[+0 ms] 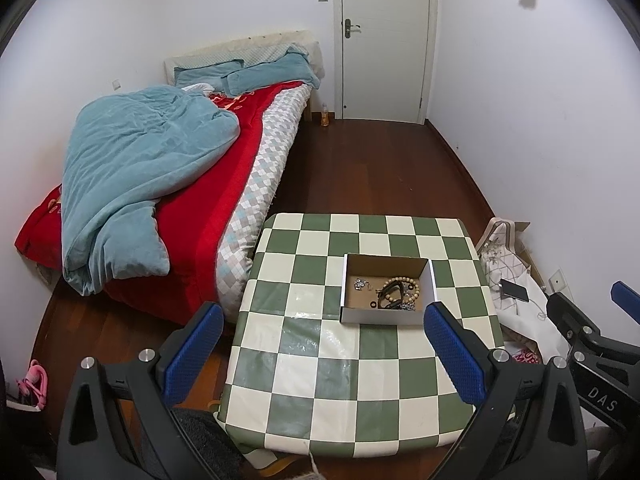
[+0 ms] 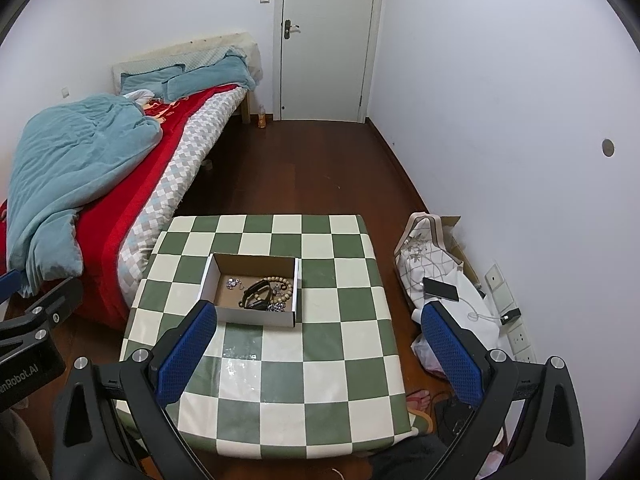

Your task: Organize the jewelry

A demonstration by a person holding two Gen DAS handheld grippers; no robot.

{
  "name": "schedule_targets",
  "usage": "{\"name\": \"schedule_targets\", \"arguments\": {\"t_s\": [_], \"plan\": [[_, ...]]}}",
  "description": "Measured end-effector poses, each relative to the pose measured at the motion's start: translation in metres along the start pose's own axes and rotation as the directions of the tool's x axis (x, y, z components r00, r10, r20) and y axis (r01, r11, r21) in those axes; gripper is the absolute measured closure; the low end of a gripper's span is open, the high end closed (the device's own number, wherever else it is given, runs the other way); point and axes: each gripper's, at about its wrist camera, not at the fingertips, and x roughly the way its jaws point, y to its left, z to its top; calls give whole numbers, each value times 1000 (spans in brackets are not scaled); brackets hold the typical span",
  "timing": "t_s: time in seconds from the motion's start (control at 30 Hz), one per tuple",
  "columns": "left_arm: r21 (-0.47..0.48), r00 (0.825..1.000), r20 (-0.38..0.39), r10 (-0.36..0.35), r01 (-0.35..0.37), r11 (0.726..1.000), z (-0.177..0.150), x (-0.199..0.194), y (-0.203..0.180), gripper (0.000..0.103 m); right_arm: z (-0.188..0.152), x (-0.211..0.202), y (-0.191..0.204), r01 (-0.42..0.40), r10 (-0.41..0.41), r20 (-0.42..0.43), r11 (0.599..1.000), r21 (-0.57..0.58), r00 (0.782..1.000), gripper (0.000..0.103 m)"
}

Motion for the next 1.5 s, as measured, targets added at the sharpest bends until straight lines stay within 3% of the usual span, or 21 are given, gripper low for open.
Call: {"name": "schedule_targets", "arguments": {"t_s": [1.5], "plan": [[12, 1000, 7, 10, -10, 1000, 0, -4, -1, 0, 4, -4, 7, -18, 18, 10, 1000, -8, 1000, 0]]}}
